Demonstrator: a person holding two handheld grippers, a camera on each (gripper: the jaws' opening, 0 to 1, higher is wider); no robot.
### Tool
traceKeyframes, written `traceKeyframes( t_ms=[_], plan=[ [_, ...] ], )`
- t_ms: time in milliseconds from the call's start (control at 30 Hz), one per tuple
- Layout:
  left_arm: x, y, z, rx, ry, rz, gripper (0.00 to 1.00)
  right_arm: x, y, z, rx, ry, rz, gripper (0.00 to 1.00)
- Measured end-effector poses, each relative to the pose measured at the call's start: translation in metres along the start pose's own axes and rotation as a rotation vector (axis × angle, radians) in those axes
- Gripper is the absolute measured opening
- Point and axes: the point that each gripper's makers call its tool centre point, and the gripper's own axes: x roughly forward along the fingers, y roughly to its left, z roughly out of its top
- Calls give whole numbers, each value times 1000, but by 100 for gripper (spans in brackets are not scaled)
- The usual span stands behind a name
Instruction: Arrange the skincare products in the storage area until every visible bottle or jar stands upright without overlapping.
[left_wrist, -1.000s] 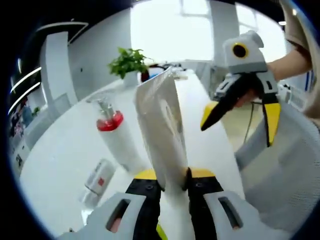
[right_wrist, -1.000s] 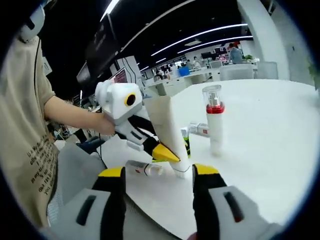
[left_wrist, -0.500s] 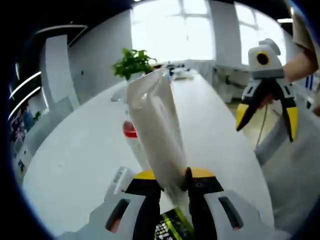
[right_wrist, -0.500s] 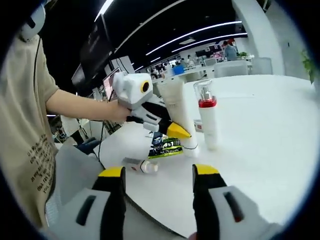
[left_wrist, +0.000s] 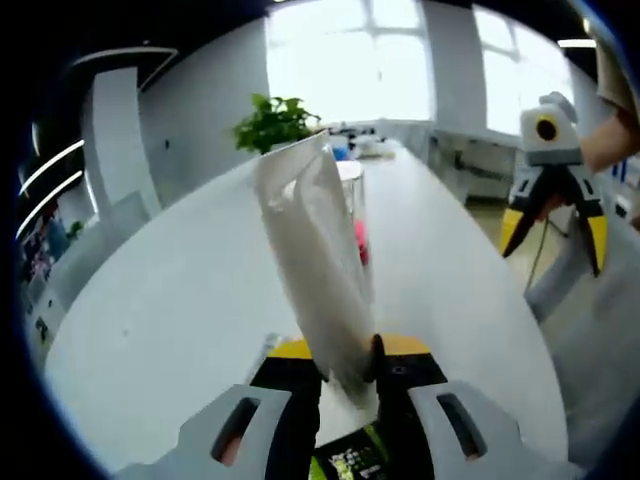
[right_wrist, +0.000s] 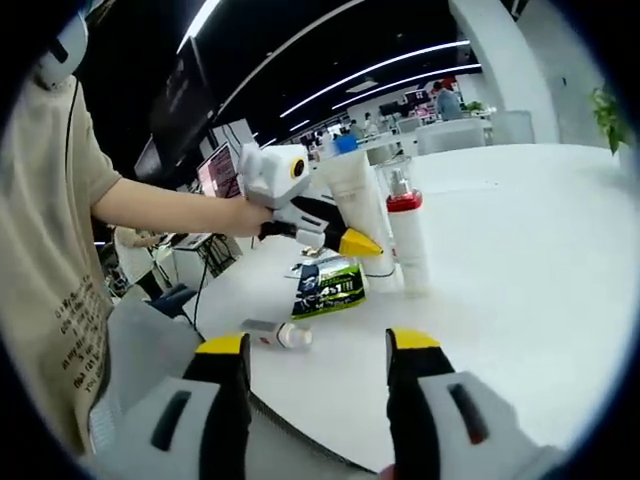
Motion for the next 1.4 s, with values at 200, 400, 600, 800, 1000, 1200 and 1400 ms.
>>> traceKeyframes(
  t_ms=[200,400,600,800,1000,1200,1400],
  plan=[
    [2,2,0,-3,-2,-8,17,0,-3,0,1,1,-8,56],
    [3,2,1,-4,1,-11,17,-1,-9,0,-13,0,-41,63],
    [4,2,2,-5,10,-19,17,-8,-20,2,-11,-11,-84,70],
    [5,1,3,-5,10,-23,17,-12,-28,3,-5,-19,-120,77],
    [6,1,3,-24,23,-28,18,-12,-31,4,-7,-26,-143,87],
    [6,2,2,-43,28,-25,18,-13,-33,6,-6,-29,-160,93],
    [6,2,2,-48,36,-18,18,-15,-33,7,-3,-28,-177,99]
  ],
)
